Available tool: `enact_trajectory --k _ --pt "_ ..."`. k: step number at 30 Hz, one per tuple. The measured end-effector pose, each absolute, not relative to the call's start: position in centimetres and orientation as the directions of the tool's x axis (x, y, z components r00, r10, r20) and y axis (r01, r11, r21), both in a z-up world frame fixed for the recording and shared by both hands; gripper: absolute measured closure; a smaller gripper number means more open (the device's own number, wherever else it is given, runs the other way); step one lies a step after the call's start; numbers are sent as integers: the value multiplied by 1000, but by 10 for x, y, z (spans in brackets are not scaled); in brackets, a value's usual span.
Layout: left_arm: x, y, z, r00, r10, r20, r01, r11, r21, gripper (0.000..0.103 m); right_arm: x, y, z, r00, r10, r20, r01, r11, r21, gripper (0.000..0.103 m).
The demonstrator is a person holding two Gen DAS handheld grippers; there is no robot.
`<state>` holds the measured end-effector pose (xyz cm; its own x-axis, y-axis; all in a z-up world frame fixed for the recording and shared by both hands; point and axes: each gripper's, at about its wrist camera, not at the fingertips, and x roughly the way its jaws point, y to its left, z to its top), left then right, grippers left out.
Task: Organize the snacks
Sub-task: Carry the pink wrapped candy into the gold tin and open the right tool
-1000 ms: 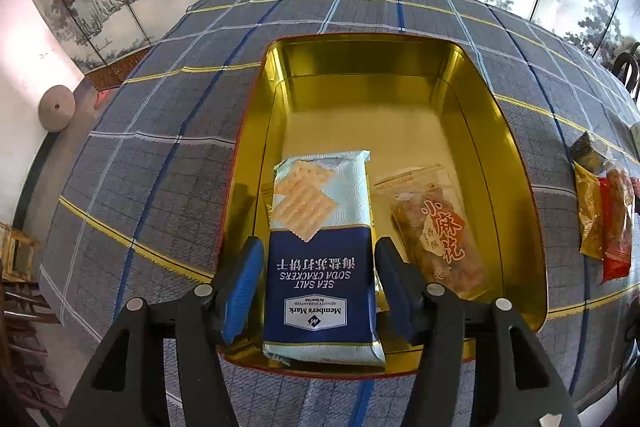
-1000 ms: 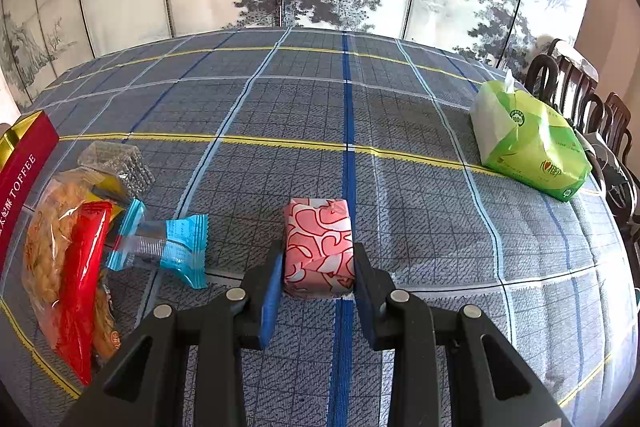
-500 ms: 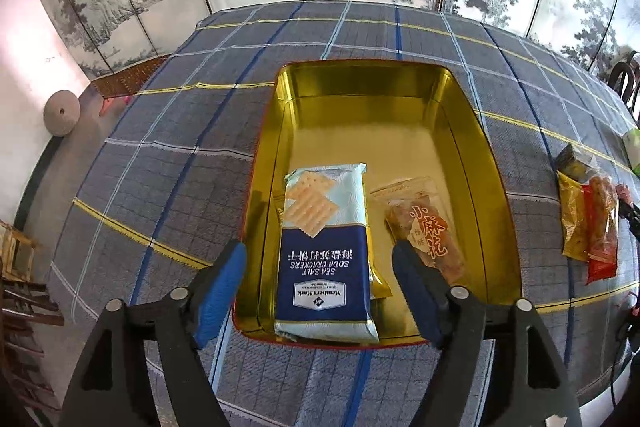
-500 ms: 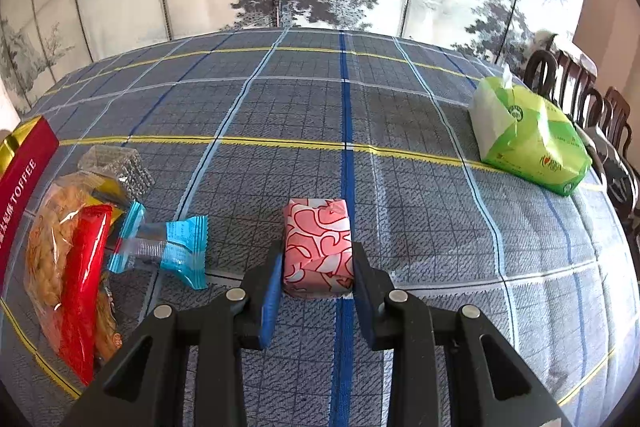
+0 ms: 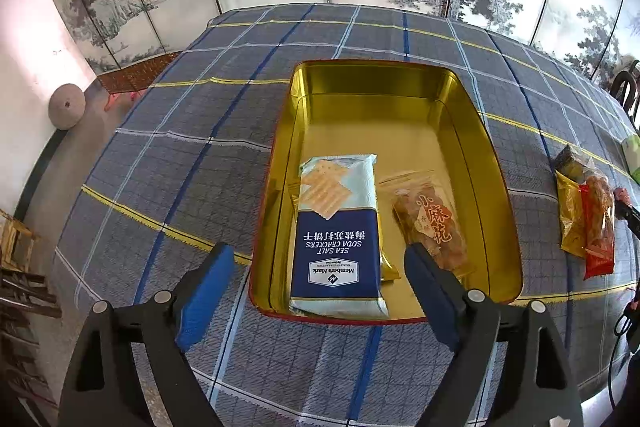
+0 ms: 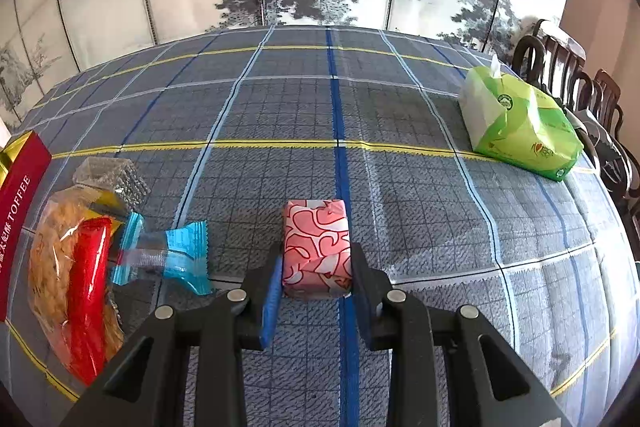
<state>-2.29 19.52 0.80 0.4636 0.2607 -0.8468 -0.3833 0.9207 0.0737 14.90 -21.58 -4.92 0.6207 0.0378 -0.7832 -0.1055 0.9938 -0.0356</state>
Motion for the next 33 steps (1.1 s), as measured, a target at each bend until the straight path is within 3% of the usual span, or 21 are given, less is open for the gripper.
enact_trajectory --k 10,18,33 --pt "-26 200 10 477 251 -842 -397 917 49 15 138 -203 -7 675 100 -731 -114 993 30 72" --pt "-32 203 13 476 275 -835 -409 910 67 15 117 -130 21 668 244 -703 -276 959 70 72" --pt "-59 234 8 449 309 -838 -466 882 76 15 63 18 19 542 421 -727 -546 834 76 72"
